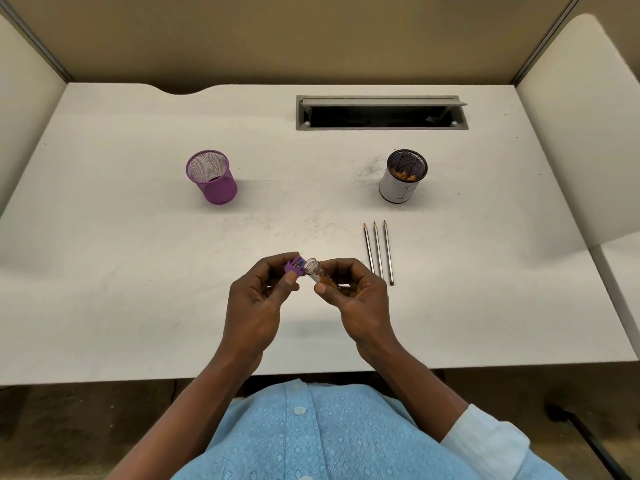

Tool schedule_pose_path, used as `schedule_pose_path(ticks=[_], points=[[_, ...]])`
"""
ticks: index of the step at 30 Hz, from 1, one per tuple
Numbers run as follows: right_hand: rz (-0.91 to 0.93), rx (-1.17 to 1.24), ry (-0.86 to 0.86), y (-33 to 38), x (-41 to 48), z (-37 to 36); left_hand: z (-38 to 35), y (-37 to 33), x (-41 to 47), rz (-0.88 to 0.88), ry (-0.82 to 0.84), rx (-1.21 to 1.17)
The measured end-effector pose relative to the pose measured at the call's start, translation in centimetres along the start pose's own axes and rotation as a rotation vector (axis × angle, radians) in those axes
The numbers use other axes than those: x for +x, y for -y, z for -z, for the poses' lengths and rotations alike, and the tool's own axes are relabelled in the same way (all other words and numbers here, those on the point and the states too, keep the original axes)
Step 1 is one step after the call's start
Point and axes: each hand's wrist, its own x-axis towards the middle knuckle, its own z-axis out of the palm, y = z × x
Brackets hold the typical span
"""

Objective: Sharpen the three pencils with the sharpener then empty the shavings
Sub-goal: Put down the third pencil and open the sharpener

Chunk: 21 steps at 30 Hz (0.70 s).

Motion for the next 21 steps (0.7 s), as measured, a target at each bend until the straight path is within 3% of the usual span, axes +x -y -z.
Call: schedule_pose_path(ticks=[6,13,21], points=[[0.003,-0.032,-0.040,-0.2,0.2,1.1,-0.3,1.6,1.1,-0.025,0.014,0.102],[-0.015,0.026,-0.188,-0.2,1.3,3.7,-1.4,4.8,4.6,-0.189,-0.047,0.509],[0.074,-0.020,-0.379,2.8,6.4,9.5,-2.7,8.0,9.3,-0.123,-0.090,0.662]])
